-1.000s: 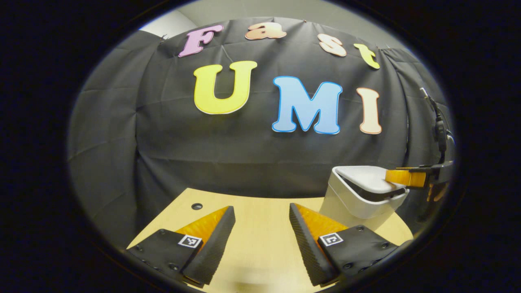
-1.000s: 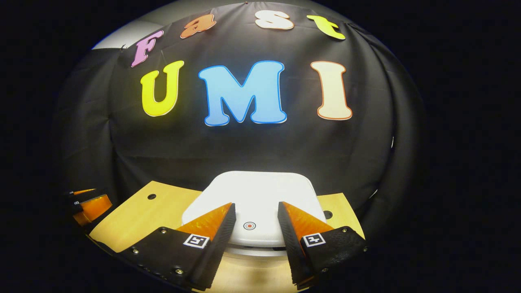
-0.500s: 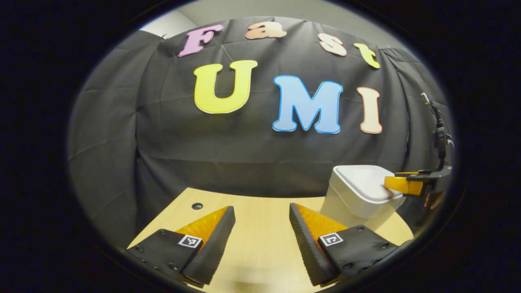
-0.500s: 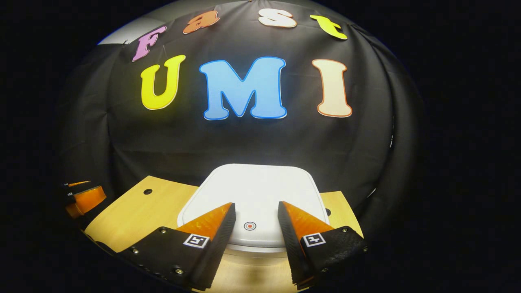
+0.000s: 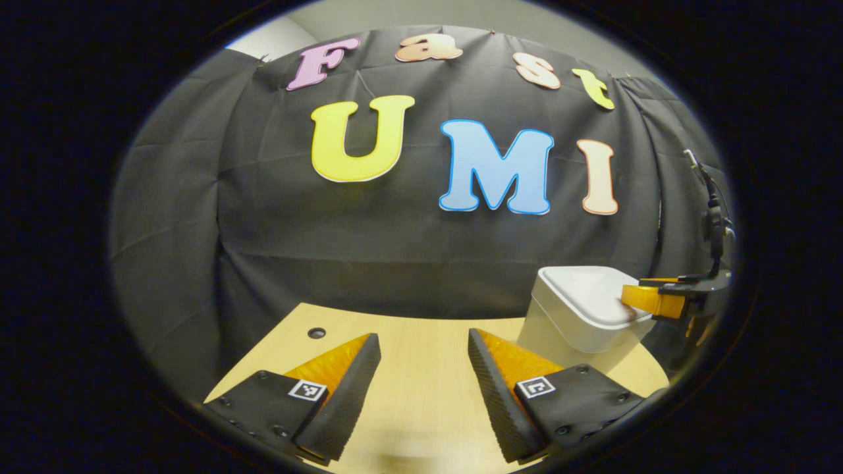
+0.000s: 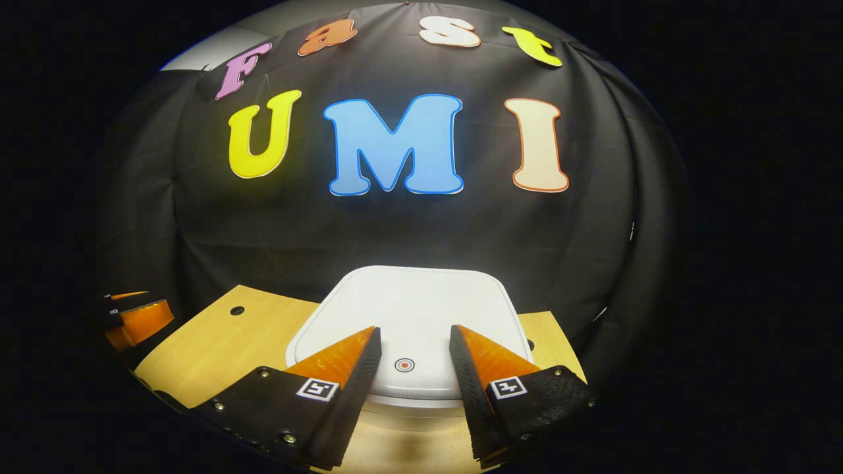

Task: Press the lid of the desktop garbage bin to open it, pick up the crumpled paper on the desktop and throw it into the bin, then pick up the pop can on the desktop and drop it into the bin, and finally close the garbage bin lid.

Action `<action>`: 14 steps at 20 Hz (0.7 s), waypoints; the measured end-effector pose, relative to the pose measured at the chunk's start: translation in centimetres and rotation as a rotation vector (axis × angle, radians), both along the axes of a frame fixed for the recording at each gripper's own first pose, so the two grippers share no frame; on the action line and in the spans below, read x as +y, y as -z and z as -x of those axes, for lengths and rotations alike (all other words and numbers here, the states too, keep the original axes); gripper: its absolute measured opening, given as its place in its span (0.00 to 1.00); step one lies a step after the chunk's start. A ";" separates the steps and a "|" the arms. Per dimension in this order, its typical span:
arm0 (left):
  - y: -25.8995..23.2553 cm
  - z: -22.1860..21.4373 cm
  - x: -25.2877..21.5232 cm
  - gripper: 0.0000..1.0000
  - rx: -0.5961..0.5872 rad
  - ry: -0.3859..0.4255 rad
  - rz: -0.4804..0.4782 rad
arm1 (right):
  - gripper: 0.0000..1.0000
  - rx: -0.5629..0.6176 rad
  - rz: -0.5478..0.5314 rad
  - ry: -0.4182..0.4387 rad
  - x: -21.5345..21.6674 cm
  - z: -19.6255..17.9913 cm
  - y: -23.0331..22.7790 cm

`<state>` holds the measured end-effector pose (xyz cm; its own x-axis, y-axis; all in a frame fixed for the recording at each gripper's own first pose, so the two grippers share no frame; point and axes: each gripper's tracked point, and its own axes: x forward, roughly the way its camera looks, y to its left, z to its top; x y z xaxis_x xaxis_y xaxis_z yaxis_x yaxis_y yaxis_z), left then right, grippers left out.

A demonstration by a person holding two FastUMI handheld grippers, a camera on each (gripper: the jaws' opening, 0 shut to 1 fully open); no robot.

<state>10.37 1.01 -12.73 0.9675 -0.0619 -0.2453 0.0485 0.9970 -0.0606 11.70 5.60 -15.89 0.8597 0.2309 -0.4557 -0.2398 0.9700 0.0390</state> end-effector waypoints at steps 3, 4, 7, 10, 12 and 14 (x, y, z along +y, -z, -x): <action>0.0 0.0 0.0 0.89 0.000 -0.002 0.001 | 0.69 -0.020 0.010 0.004 0.0 0.3 0.3; 0.0 -0.1 0.1 0.89 0.000 -0.003 0.002 | 0.69 -0.030 0.012 0.007 0.0 0.3 0.3; 0.1 0.0 0.1 0.89 0.001 -0.006 0.004 | 0.69 -0.052 0.017 0.007 0.1 0.4 0.5; 0.1 -0.1 0.0 0.89 0.002 -0.004 0.006 | 0.70 -0.073 0.017 0.008 0.0 0.5 0.4; 0.1 -0.1 -0.3 0.89 0.002 0.000 0.006 | 0.70 -0.084 0.015 0.011 0.0 0.4 0.5; 0.0 -0.1 -0.5 0.89 -0.001 0.004 0.005 | 0.70 -0.086 0.020 0.014 0.1 0.4 0.7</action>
